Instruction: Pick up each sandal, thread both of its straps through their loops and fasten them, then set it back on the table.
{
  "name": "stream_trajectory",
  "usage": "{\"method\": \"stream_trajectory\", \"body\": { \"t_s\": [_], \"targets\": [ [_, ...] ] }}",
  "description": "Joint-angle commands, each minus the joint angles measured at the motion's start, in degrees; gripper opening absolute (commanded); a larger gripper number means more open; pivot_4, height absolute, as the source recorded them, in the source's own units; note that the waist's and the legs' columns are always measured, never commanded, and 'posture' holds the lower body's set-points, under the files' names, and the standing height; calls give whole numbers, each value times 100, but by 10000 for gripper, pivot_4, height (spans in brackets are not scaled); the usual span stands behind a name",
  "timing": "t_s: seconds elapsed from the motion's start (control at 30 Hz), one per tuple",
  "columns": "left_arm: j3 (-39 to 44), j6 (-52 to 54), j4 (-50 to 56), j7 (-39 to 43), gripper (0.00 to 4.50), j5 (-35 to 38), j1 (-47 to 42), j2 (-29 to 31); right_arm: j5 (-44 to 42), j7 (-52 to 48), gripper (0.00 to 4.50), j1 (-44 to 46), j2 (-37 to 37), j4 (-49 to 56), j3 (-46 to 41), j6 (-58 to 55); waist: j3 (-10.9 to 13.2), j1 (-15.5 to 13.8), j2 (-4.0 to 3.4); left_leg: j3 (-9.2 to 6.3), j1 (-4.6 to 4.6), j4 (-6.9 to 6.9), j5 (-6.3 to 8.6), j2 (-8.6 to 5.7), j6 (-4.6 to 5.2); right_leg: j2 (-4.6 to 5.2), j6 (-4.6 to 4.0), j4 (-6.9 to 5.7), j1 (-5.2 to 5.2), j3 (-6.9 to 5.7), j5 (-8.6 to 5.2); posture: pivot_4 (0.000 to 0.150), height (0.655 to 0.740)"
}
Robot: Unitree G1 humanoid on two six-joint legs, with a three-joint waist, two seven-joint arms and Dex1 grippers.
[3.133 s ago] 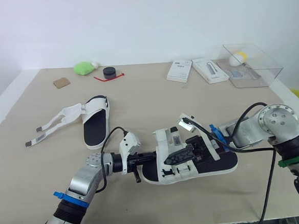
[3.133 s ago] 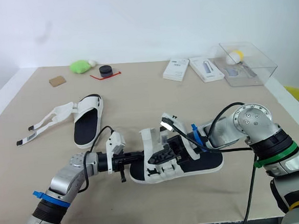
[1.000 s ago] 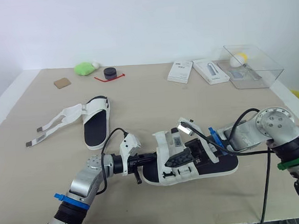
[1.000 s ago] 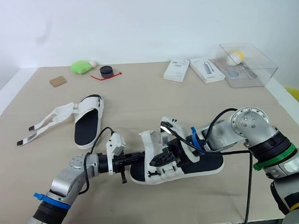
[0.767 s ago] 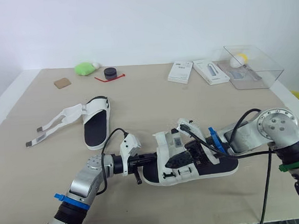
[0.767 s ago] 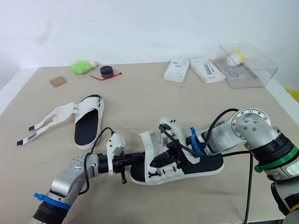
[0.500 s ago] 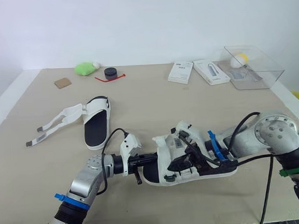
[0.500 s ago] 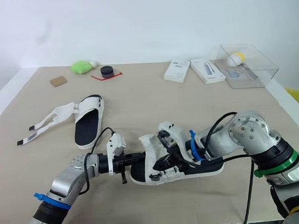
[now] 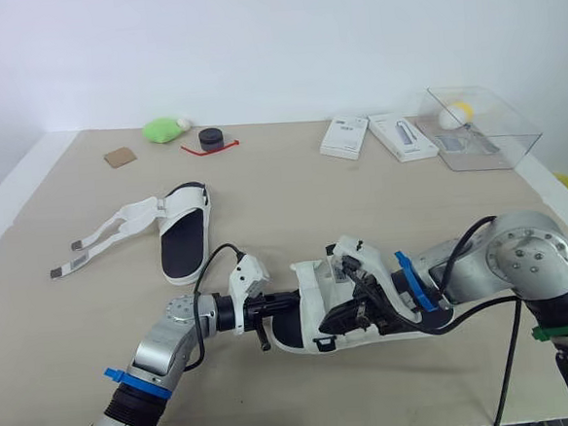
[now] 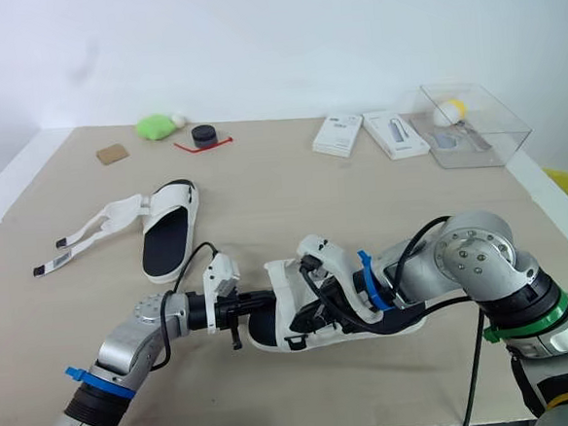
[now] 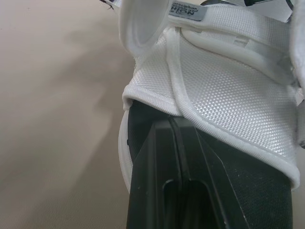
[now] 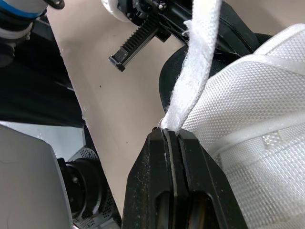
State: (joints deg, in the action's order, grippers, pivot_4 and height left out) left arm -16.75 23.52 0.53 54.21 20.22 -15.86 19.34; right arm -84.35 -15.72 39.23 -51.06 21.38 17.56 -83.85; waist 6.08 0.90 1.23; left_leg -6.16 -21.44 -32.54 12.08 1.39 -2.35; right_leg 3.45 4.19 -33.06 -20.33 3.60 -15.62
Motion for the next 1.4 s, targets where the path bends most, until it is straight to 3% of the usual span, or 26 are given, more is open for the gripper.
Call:
{"method": "stream_trajectory", "body": {
  "t_s": [0.03,0.13,0.23,0.33,0.53,0.87,1.03,1.2,1.4],
  "targets": [
    [-209,186,-414,-143,0,-336,197,91,-23,-395,8497,126,-108,-20,-411,-104,2,0,2,0,0,0,0,0,0,0,0,0,0,0,0,1500,7400],
    [-225,172,-455,-125,0,-347,171,77,-143,-100,22940,331,170,-551,-581,-132,2,3,4,0,3,0,0,1,0,-1,0,0,-1,-1,0,1500,7400],
    [-243,157,-497,-112,0,-362,125,58,-225,246,34652,464,527,-1046,-697,-170,4,5,5,-1,3,1,1,2,-2,-1,0,0,-9,-2,0,1500,7400],
    [-243,130,-545,-99,0,-369,89,59,-161,567,30637,478,814,-1241,-791,-195,8,4,5,-2,2,1,0,4,-1,-1,0,0,-10,-4,0,1500,7400],
    [-228,126,-519,-121,0,-358,123,71,43,599,1426,279,878,-860,-793,-361,12,3,-12,-3,-3,1,-2,-3,2,-1,-5,-2,-8,1,3,1500,7400],
    [-240,120,-503,-137,0,-355,172,65,-289,357,234,-22,682,-419,-1033,-399,-7,-2,-8,-11,-1,1,-2,-9,3,-3,-3,-6,0,-1,2,1500,7400],
    [-260,117,-506,-116,0,-365,164,83,-249,95,19048,59,393,-405,-1271,-404,0,-2,-3,-12,-3,1,-2,-10,2,-1,-2,-4,-2,-1,2,1500,7400],
    [-267,119,-472,-116,0,-363,197,100,-874,-293,43771,-391,-215,-196,-1616,-386,4,-11,7,-12,-6,1,-1,-9,1,0,-2,0,-3,-1,1,1500,7400],
    [-273,139,-452,-83,0,-348,218,135,-2097,-494,44468,-1459,-1182,302,-1492,31,-2,-18,19,-10,-3,1,0,-9,0,0,-1,1,3,-2,1,1500,7400]
  ]
}}
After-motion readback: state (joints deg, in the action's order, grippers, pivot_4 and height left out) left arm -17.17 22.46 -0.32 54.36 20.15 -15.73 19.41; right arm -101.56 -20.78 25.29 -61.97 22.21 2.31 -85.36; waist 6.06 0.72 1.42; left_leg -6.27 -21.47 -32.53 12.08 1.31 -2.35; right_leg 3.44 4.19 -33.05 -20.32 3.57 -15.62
